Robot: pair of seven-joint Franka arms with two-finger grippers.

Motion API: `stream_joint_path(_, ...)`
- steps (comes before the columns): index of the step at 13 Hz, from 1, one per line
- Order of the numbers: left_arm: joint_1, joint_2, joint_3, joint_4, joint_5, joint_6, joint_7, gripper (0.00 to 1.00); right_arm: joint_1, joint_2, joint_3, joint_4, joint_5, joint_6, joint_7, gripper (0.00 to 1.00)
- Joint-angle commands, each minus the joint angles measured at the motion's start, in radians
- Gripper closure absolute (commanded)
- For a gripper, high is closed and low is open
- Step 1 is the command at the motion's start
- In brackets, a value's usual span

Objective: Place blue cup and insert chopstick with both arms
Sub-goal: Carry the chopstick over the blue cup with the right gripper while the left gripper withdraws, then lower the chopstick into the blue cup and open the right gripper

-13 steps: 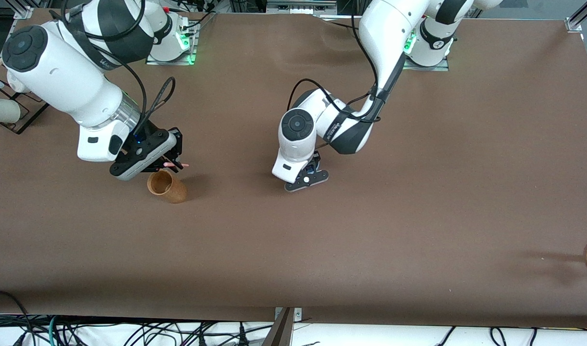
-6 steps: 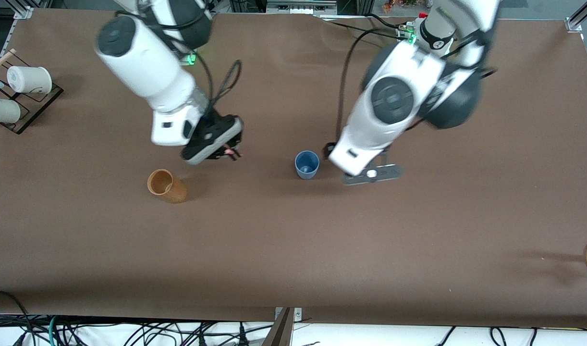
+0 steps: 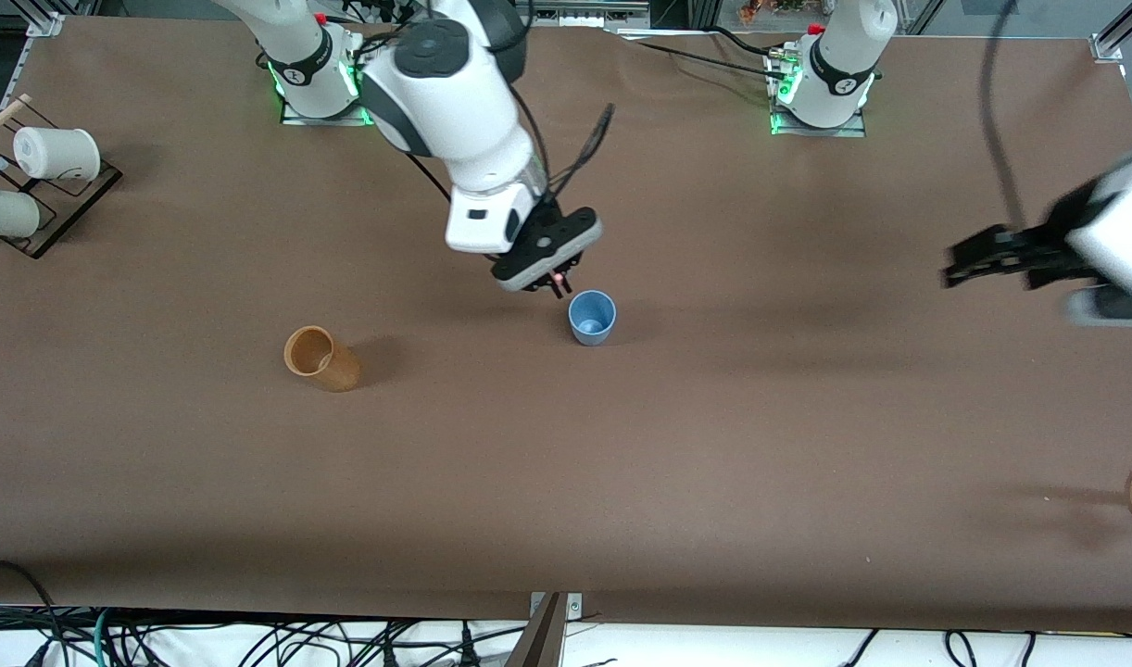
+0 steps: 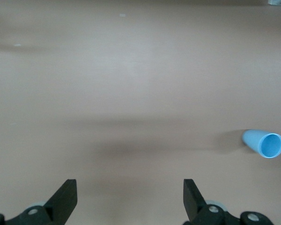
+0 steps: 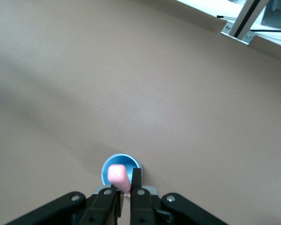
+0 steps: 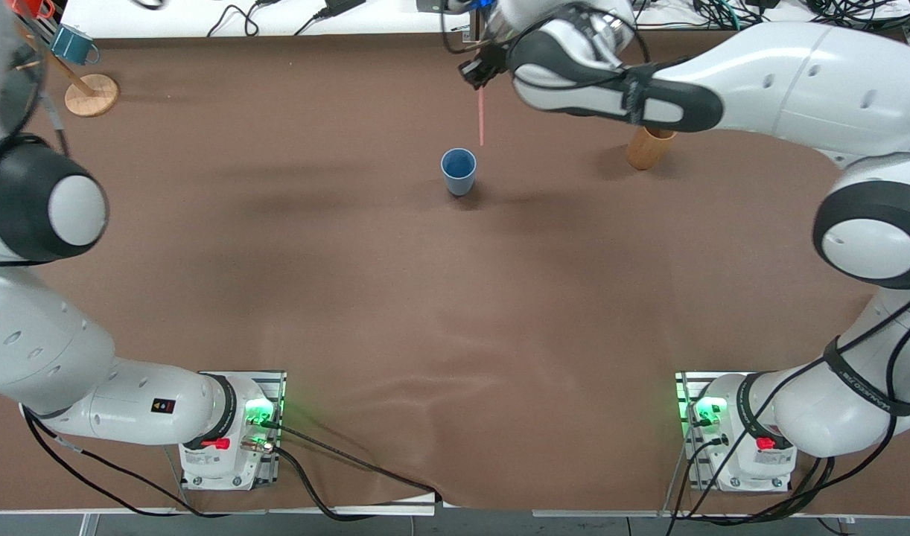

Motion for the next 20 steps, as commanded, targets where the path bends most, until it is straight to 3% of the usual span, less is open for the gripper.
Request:
stream_joint_path(1, 0.064, -0.12, -0.019, -0.178, 0.005, -0.007, 0.035, 0.0, 0.04, 0.07, -0.004, 0.067, -0.053, 0.005, 0.066, 1.0)
stream_joint_path(3, 0.065, -0.129, -0.021, -0.23, 0.009, 0.004, 0.034, 0.0, 0.054, 0.079, -0.003, 0.063, -0.066, 0.005, 0.084, 1.0)
stream_joint_path(8, 0.033, -0.175, -0.062, -0.308, 0.026, 0.057, 0.032, 0.0, 0.089, 0.141, -0.003, 0.06, -0.22, 0.029, 0.228, 1.0)
stream_joint_path(11, 0.029, -0.165, -0.087, -0.304, 0.077, 0.058, 0.034, 0.0, 0.089, 0.159, -0.003, 0.048, -0.238, 0.032, 0.237, 1.0)
stream_joint_path(12, 0.028, -0.163, -0.087, -0.302, 0.077, 0.053, 0.034, 0.0, 0.087, 0.162, -0.003, 0.047, -0.238, 0.043, 0.237, 0.74)
stream_joint_path(13, 0.028, -0.163, -0.088, -0.302, 0.077, 0.053, 0.034, 0.0, 0.084, 0.162, -0.003, 0.047, -0.237, 0.047, 0.237, 0.11)
stream_joint_path(14, 0.029, -0.163, -0.087, -0.301, 0.077, 0.053, 0.034, 0.0, 0.08, 0.158, -0.003, 0.048, -0.228, 0.046, 0.234, 0.0)
stream_joint_path(17, 0.028, -0.156, -0.088, -0.296, 0.079, 0.054, 0.034, 0.0, 0.037, 0.118, -0.003, 0.048, -0.217, -0.001, 0.244, 0.0)
stream_joint_path(20, 0.028, -0.156, -0.088, -0.296, 0.079, 0.054, 0.034, 0.0, -0.035, 0.031, 0.003, 0.044, -0.183, -0.157, 0.225, 0.0)
